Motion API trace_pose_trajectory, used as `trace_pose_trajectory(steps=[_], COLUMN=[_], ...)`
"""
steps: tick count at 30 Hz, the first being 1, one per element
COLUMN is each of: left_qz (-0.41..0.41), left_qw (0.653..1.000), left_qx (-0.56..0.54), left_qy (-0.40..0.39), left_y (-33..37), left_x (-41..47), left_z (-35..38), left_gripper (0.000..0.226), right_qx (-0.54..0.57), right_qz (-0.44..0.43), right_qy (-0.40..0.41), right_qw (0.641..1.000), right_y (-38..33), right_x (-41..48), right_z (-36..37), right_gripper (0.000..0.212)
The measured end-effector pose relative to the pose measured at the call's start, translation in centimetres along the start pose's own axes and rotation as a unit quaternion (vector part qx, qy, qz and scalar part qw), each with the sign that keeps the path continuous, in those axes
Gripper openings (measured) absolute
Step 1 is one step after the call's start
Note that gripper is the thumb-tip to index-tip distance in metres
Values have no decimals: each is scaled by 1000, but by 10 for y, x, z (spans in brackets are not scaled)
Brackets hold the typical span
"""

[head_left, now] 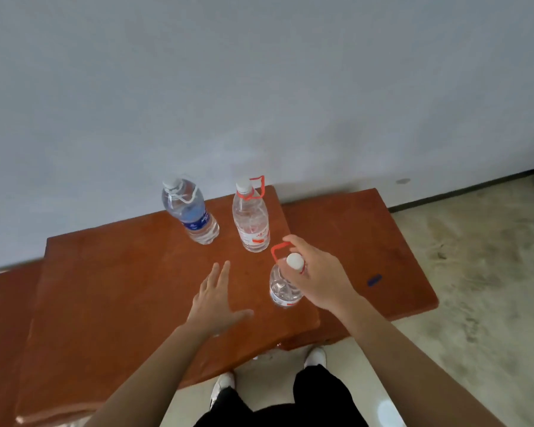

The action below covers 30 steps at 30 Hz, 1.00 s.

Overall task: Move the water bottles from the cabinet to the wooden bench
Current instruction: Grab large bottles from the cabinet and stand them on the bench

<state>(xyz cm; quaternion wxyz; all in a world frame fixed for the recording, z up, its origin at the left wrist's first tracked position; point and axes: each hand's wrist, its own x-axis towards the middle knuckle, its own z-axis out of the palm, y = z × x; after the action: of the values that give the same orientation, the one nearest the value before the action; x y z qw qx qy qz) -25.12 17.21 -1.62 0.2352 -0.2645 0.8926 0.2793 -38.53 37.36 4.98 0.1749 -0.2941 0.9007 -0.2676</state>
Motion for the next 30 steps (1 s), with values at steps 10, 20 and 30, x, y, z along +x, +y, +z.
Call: trace_pose_trajectory(steps=[10,20,30], left_qz=[46,113,-82], left_qw=[994,992,994], left_qx=[-89,-12,77], left_qy=[-52,45,18], left_y=[73,133,13], left_x=[69,97,40], left_z=[71,99,109], left_gripper=[134,90,93], right_qx=[118,174,-114], right_qz=[-27,153,-80], right_qy=[23,117,-188], right_qw=[992,966,972], right_y=[70,153,81], right_x=[25,5,19], right_z=[-28,-50,52], right_gripper=[54,30,69])
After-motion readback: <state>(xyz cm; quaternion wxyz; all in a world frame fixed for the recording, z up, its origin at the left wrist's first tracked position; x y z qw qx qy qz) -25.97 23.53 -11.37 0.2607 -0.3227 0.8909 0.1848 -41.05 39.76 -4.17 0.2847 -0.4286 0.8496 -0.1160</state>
